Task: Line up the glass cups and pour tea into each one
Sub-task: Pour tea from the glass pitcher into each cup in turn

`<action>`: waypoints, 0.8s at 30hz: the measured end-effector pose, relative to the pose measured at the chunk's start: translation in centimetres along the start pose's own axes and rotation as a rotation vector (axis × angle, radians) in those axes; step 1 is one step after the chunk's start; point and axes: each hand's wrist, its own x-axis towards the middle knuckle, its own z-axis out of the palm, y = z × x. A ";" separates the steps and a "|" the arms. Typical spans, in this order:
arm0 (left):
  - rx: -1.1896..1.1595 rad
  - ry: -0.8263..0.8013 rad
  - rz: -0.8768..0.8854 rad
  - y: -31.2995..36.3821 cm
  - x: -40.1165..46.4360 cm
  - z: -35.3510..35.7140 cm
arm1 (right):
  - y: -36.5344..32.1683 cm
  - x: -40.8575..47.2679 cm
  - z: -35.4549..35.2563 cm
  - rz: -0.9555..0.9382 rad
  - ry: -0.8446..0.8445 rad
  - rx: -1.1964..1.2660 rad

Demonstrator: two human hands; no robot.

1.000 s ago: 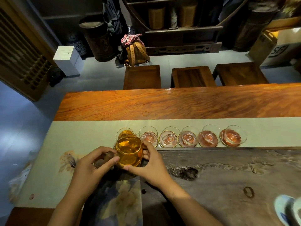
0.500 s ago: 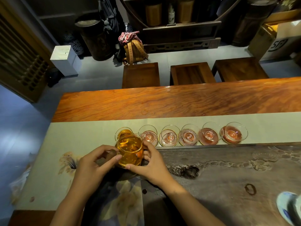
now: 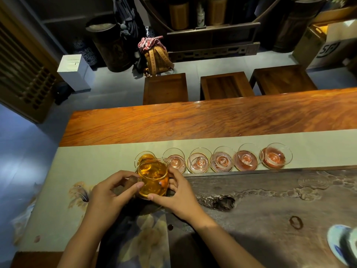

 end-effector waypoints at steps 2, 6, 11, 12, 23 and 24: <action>0.002 0.000 0.000 0.0 0.1 0.0 | 0.1 0.0 0.0 -0.004 0.000 0.002; -0.004 0.001 0.000 0.2 0.1 0.0 | 0.3 0.1 0.0 0.002 0.005 0.013; -0.009 0.008 -0.015 0.3 0.1 0.1 | 0.4 0.2 0.0 0.002 0.003 0.029; -0.011 0.008 -0.016 0.3 0.1 0.1 | 0.5 0.2 0.0 -0.001 0.006 0.032; -0.018 0.009 -0.021 0.5 0.0 0.2 | 0.5 0.3 0.0 0.000 0.003 0.023; -0.023 0.005 -0.022 0.5 0.0 0.2 | 0.5 0.3 0.0 0.000 -0.001 0.022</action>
